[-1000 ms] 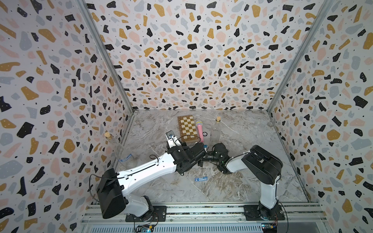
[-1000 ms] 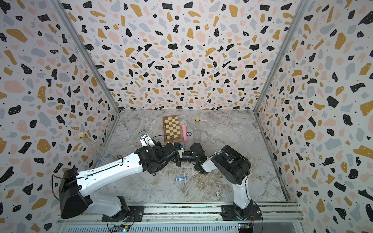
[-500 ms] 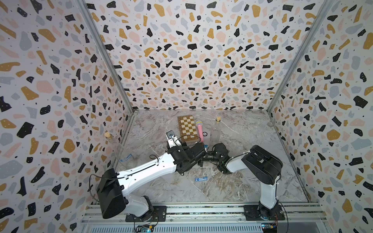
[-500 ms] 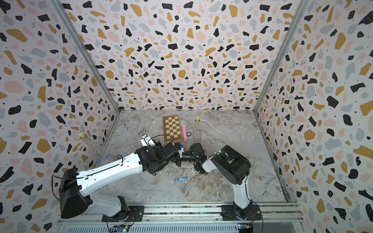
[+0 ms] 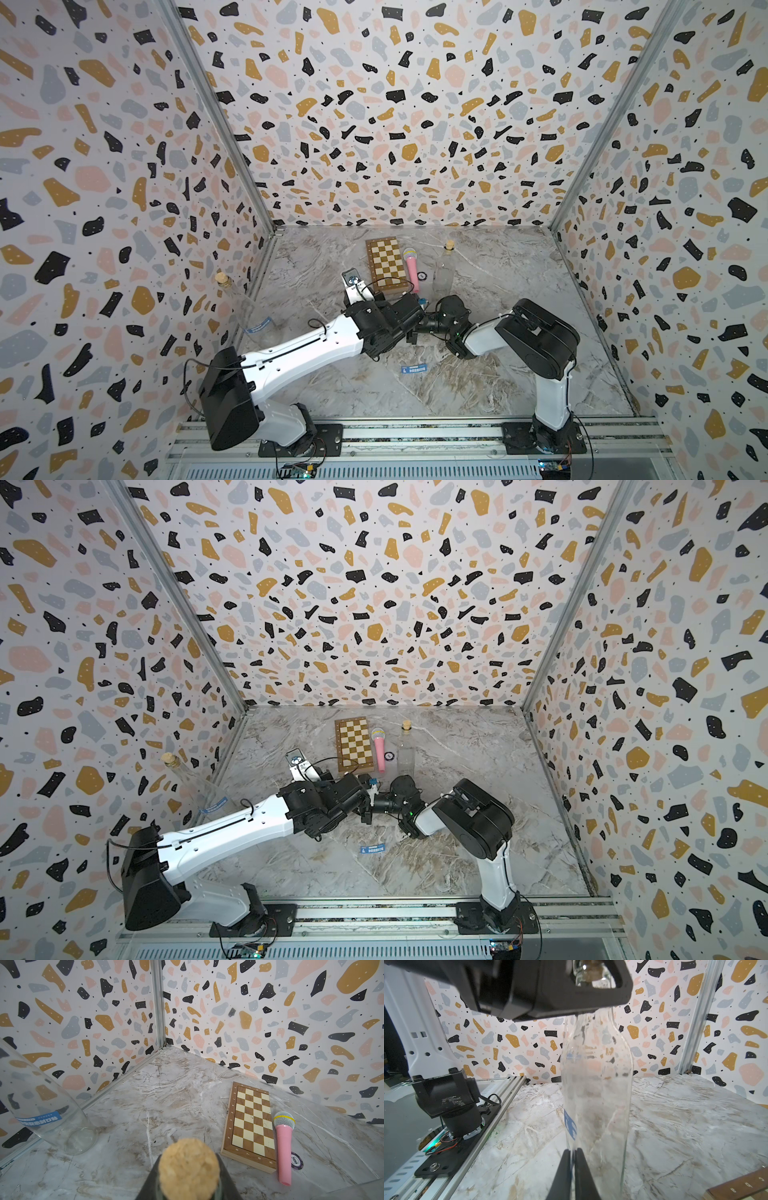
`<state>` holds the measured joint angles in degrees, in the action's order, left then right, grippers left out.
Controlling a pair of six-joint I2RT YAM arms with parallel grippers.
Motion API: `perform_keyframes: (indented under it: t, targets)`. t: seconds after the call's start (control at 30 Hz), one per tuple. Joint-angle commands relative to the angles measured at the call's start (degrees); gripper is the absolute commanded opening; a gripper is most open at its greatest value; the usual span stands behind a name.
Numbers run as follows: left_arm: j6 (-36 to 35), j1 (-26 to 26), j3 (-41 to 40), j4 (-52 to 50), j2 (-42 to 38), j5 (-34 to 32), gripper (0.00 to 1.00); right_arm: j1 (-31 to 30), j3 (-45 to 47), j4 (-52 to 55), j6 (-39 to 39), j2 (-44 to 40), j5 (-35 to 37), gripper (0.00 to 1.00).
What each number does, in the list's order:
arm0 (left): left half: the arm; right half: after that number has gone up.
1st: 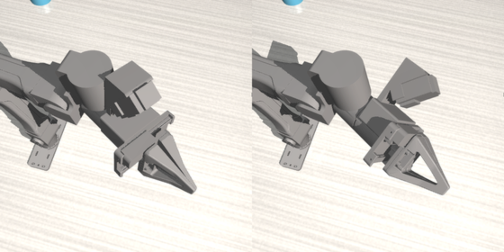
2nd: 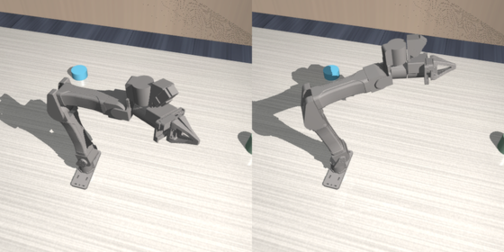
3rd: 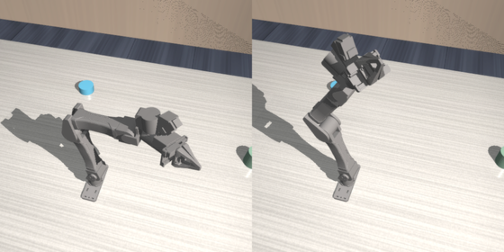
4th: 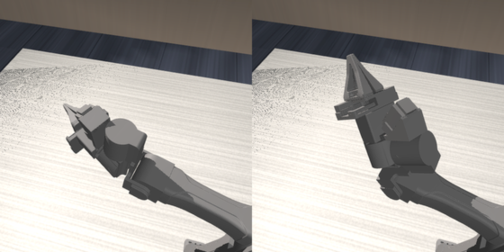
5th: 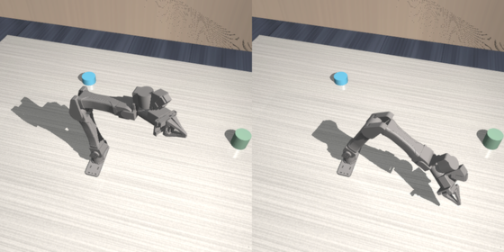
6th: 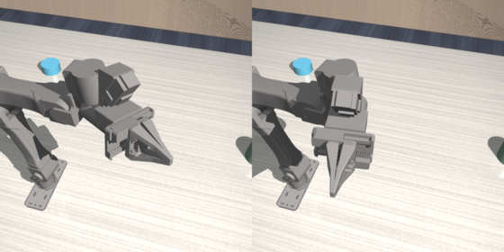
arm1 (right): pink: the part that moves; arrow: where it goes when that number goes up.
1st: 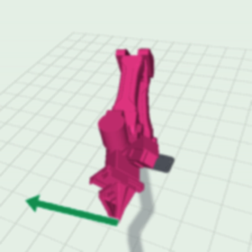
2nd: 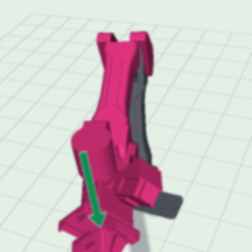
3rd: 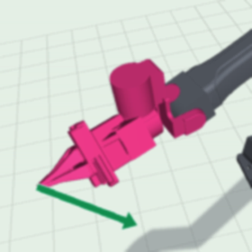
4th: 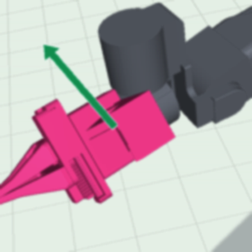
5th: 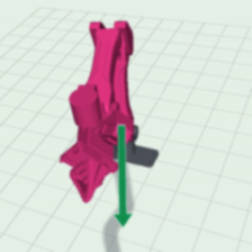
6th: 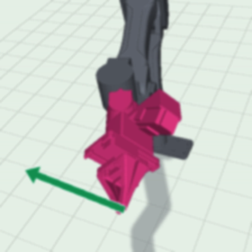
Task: Remove the label from the bottle
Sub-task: Tear open the label from the bottle.
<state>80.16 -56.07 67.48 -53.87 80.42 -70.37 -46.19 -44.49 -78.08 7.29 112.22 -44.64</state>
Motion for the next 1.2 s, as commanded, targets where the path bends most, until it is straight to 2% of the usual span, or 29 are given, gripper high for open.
perform_keyframes:
  t: [0.0,0.47,1.17]
  targets:
    - [-0.49,-0.43,-0.34,0.78,-1.55,-2.26,0.0,-0.34,-1.26,-1.81,0.35,-0.56,-0.87,0.07]
    - [-0.49,-0.43,-0.51,0.72,-1.5,-2.57,0.0,-0.56,0.29,-3.01,0.4,-1.3,0.3,0.0]
    - [-1.02,-0.43,-0.05,0.73,-1.44,-2.71,0.0,-1.85,3.35,-6.25,-0.02,-1.87,0.64,0.0]
